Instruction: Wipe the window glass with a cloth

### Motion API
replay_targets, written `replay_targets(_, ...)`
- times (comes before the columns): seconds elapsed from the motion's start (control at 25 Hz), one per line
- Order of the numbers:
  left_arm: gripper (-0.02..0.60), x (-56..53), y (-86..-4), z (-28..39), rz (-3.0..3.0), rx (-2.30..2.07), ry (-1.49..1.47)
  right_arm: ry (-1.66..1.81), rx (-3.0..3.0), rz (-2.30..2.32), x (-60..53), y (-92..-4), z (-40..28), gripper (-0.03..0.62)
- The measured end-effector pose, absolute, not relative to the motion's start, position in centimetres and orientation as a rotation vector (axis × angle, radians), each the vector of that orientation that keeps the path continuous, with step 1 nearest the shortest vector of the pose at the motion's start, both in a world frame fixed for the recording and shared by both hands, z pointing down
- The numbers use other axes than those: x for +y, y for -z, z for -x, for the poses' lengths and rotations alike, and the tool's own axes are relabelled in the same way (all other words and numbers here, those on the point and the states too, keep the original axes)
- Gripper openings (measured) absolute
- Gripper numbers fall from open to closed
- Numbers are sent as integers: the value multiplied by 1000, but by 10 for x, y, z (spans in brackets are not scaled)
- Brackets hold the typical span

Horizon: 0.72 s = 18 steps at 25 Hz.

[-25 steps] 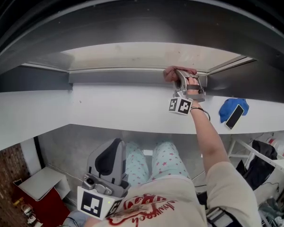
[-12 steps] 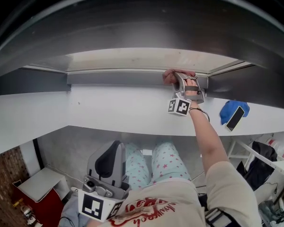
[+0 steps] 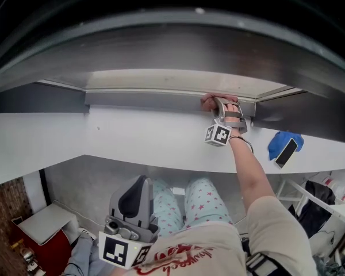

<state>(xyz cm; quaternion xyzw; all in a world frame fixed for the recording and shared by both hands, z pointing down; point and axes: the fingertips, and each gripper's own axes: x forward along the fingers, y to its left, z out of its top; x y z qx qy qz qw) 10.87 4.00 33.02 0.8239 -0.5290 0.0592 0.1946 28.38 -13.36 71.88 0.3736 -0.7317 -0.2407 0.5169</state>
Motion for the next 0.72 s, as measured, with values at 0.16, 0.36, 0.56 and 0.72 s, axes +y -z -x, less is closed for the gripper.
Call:
replay_targets(0.16, 21, 39, -317, -107, -2345, -1521, -156, 569, -1748, -854, -134, -727, -284, 83)
replay_targets(0.36, 21, 46, -324, -105, -2295, -1534, -158, 511, -1733, -821, -136, -742, -280, 83)
replay_targets(0.56, 21, 48, -324, -103, -2306, -1542, -165, 504, -1727, -808, -136, -746, -280, 78)
replay_targets(0.72, 21, 50, -322, -103, -2304, -1536, -154, 482, -1708, -773, -134, -739, -279, 78)
